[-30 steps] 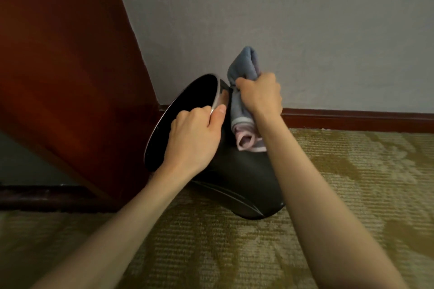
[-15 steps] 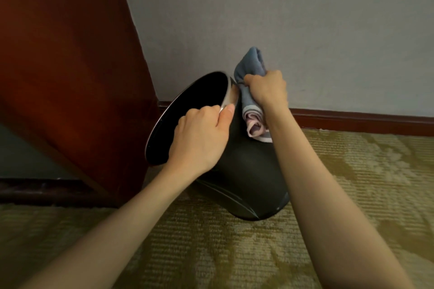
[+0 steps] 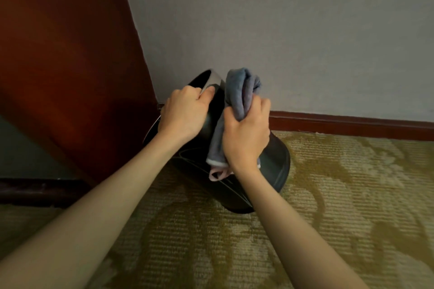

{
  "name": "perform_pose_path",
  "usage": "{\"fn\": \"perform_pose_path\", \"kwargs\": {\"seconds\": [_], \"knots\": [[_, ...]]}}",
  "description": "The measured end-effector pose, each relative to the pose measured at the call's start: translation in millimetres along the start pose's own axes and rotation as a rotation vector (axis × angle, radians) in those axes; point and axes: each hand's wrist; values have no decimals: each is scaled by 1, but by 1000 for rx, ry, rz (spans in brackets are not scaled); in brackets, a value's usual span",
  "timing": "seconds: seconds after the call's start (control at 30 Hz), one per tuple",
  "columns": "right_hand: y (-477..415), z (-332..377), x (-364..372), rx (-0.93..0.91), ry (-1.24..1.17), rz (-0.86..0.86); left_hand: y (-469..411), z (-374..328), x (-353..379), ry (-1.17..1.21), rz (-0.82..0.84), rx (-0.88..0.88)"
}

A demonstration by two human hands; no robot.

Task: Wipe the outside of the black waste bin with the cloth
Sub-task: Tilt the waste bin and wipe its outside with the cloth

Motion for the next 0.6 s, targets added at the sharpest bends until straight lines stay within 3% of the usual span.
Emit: {"fn": "perform_pose_path", "kwargs": {"seconds": [0.17, 0.43, 0.6], "knots": [[-26, 8, 6, 102, 62, 61, -4, 4, -2, 16, -4, -1], [-109, -6, 16, 334, 204, 340, 6, -9, 8, -11, -10, 102], [-124, -28, 18, 398, 199, 376, -3, -6, 7, -82, 21, 142]]}}
Point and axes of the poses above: each hand's wrist, its own y-axis away from the middle knuckle, its own x-axis out of the palm, z = x × y, and after that the axes turned 9 degrees about x, right-handed
